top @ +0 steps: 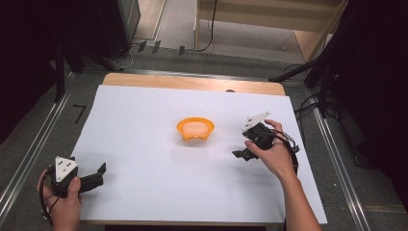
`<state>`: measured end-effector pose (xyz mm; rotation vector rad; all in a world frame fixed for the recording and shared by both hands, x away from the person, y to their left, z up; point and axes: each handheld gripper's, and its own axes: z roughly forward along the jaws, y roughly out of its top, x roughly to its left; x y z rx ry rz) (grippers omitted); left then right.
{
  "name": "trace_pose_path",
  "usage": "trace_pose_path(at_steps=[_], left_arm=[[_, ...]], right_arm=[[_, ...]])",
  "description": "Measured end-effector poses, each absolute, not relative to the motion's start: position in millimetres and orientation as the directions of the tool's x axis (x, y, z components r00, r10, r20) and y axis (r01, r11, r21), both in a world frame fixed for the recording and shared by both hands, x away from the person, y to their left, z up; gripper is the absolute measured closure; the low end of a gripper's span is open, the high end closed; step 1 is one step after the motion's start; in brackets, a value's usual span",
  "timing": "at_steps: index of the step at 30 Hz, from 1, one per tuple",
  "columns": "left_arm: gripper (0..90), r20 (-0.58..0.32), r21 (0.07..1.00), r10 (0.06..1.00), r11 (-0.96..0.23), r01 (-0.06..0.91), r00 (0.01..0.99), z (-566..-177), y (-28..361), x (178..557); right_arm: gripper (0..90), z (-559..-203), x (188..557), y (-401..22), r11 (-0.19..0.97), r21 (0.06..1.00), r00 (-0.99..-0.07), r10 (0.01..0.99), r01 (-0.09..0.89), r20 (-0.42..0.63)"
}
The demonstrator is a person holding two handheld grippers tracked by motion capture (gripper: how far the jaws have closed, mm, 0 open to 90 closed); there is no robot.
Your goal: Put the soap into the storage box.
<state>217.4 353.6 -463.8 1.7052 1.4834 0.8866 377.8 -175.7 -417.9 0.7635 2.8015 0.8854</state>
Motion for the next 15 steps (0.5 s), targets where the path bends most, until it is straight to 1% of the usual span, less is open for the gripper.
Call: trace_pose_path(at_steps=[7, 15], left_arm=[[0.0, 0.046, 0.853, 0.993, -0.095, 0.513, 0.107, -463.8, 354.0, 217.5], [0.0, 0.044, 0.852, 0.994, -0.091, 0.515, 0.103, -463.7, 354.3, 217.6]], right_arm=[[13.2, -425.4, 366.2, -186.8, 0.688, 0.569, -0.855, 0.516, 0.451, 0.053], [13.2, -431.7, 351.7, -204.9, 0.628, 0.614, -0.824, 0.563, 0.478, 0.065]])
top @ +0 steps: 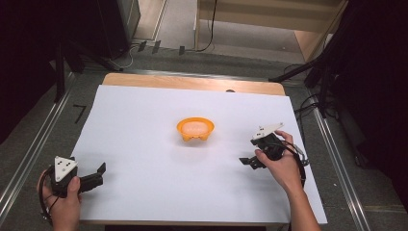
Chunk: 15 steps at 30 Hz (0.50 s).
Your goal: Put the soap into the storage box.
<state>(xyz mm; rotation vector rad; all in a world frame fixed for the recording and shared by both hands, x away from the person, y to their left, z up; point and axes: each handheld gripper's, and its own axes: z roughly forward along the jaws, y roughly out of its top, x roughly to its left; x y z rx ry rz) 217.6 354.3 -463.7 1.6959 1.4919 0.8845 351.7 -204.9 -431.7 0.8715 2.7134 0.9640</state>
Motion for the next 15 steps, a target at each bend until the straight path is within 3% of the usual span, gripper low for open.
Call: trace_pose_path(at_steps=[15], left_arm=[[0.0, 0.040, 0.853, 0.994, -0.087, 0.514, 0.101, -463.6, 354.8, 217.5]], right_arm=[[12.9, -443.4, 329.4, -238.6, 0.552, 0.656, -0.775, 0.626, 0.515, 0.082]])
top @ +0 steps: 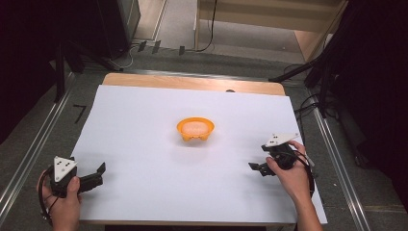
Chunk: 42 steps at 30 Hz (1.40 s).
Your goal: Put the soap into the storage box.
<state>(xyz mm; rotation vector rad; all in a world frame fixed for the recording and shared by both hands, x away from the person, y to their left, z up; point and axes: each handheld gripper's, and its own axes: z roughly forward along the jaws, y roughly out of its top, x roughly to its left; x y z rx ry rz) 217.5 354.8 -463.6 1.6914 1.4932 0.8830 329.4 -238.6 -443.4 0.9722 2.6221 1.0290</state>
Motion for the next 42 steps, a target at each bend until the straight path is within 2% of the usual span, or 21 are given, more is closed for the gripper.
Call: trace_pose_path(at_steps=[18, 29, 42], left_arm=[[0.0, 0.042, 0.854, 0.994, -0.087, 0.513, 0.098, -463.6, 354.5, 217.3], [0.0, 0.033, 0.856, 0.995, -0.079, 0.512, 0.098, -463.6, 355.1, 217.1], [0.0, 0.032, 0.855, 0.995, -0.077, 0.512, 0.096, -463.5, 355.3, 217.0]], right_arm=[[12.7, -461.6, 288.0, -295.5, 0.454, 0.703, -0.704, 0.704, 0.548, 0.095], [12.0, -470.4, 266.6, -313.9, 0.371, 0.749, -0.652, 0.751, 0.549, 0.106], [4.1, -475.1, 242.2, -338.1, 0.219, 0.807, -0.577, 0.797, 0.548, 0.176]])
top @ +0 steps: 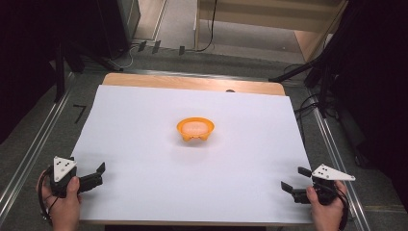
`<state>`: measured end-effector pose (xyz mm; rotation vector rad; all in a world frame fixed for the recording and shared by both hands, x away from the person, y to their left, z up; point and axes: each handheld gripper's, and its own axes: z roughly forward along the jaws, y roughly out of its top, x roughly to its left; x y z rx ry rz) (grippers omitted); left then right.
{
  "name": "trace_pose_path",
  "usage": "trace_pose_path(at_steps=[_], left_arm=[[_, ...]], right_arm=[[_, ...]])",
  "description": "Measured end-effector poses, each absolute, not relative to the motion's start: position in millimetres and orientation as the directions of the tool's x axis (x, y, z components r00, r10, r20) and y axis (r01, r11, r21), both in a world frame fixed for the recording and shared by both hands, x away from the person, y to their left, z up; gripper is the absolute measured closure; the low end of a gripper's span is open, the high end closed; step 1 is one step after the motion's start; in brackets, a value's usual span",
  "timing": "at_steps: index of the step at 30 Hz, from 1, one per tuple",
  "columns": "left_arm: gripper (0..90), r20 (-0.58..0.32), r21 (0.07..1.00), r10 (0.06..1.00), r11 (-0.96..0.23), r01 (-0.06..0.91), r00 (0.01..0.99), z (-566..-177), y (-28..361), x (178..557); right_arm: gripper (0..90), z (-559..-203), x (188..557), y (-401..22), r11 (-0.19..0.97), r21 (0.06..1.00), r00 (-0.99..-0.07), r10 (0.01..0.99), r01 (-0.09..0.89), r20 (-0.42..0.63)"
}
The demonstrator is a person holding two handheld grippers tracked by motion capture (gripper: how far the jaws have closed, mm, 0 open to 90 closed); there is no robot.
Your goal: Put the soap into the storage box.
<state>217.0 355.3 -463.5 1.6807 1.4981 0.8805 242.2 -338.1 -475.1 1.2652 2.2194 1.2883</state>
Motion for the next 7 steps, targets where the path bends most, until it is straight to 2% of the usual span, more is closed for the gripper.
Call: trace_pose_path(at_steps=[7], left_arm=[[0.0, 0.034, 0.854, 0.995, -0.079, 0.514, 0.098, -463.5, 355.2, 217.4]], right_arm=[[3.2, -480.3, 233.3, -348.4, 0.155, 0.818, -0.539, 0.816, 0.553, 0.210]])
